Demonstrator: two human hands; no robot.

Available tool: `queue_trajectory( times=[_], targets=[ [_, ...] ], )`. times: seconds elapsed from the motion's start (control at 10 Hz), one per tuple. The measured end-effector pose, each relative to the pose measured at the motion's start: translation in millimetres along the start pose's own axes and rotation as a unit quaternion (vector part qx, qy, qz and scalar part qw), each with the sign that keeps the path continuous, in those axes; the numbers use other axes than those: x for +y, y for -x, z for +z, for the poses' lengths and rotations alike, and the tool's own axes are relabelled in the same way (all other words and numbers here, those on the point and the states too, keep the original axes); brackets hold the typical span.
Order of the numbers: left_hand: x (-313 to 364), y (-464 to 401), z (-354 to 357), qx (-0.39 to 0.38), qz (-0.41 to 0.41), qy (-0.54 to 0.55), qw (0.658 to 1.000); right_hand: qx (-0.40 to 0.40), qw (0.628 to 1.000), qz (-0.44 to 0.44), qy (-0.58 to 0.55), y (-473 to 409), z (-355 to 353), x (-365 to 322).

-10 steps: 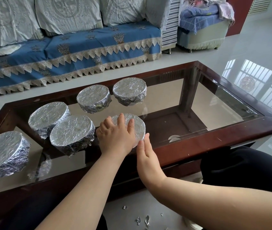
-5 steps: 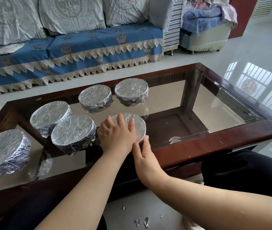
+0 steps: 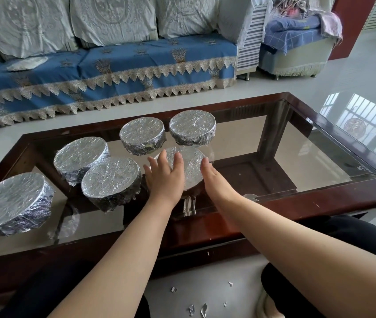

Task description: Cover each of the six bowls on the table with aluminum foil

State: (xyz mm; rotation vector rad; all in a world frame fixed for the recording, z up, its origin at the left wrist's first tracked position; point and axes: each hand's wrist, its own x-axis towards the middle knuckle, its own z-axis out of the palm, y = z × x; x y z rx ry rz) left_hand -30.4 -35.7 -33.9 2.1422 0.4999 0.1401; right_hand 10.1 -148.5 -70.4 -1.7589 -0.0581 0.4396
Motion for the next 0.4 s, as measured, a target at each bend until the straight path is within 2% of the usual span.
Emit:
queue_trajectory(
  times=[0.2, 0.3, 0.4],
  targets=[
    [-8.0, -1.0, 3.5, 0.024, 0.041, -0.007, 0.999, -0.027, 0.995, 0.001, -0.096, -22.3, 5.5, -3.2],
    [-13.2, -5.4, 4.8, 0.03, 0.061, -0.034, 0.997, -0.016, 0.986, 0.019, -0.167, -31.5, 2.9, 0.4],
    [-17.9, -9.7, -1.1, 0.058, 0.091, -0.091, 0.99, 0.032, 0.979, 0.024, -0.201, -31.5, -2.2, 4.4]
  ],
)
